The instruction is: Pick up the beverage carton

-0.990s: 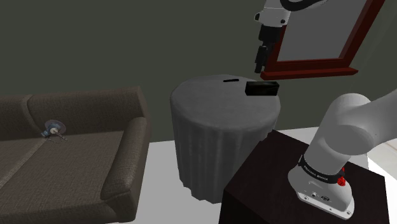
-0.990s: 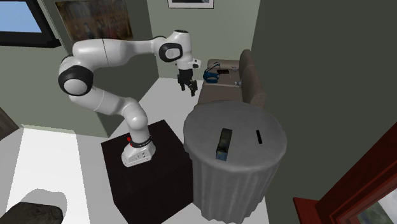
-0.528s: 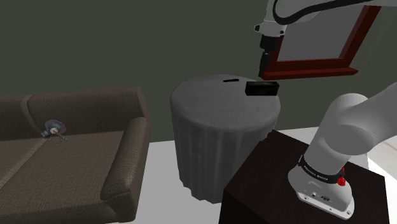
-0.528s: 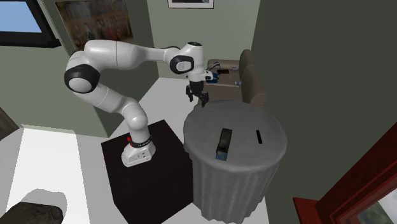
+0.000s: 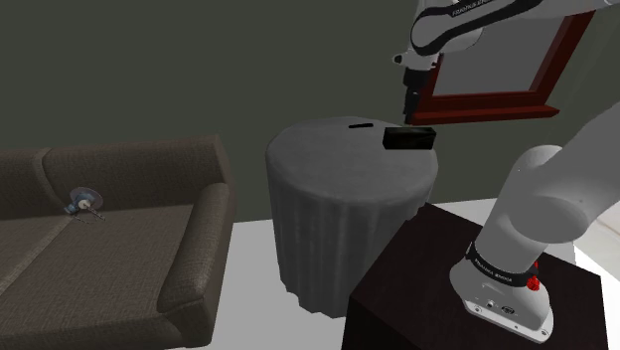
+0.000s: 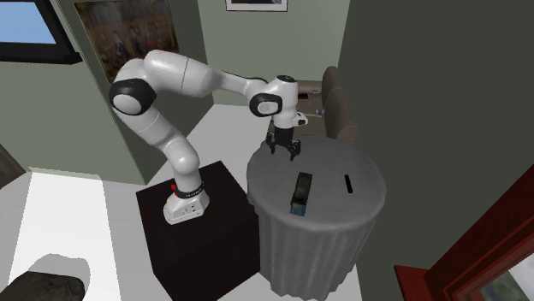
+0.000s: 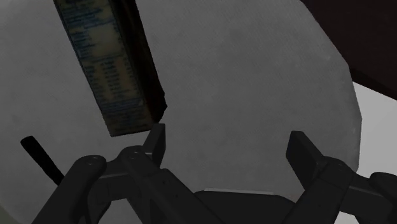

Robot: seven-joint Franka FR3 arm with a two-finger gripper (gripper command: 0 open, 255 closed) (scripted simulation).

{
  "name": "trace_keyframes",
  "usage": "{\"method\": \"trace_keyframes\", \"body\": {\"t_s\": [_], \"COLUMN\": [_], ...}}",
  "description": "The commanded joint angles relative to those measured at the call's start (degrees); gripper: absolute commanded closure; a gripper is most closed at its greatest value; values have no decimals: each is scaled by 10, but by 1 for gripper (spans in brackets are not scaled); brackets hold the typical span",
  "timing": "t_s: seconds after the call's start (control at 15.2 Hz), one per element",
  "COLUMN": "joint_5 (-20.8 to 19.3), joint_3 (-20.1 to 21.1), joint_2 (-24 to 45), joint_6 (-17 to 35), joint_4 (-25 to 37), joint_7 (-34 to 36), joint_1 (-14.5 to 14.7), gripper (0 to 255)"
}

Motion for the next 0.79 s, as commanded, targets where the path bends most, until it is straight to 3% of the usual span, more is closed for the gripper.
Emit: {"method": "trace_keyframes", "body": {"t_s": [0.0, 0.2, 0.46, 0.73], "joint_5": [12, 48, 132, 157], "joint_3": [-33, -77, -120, -118], "joint_2": [48, 125, 247, 278], "joint_6": [23, 50, 74, 97], "joint_4": [22, 61, 126, 124], "joint_7": [-53, -136, -263, -289], "joint_1": [11, 28, 35, 28], "gripper": [0, 0, 0, 0]}}
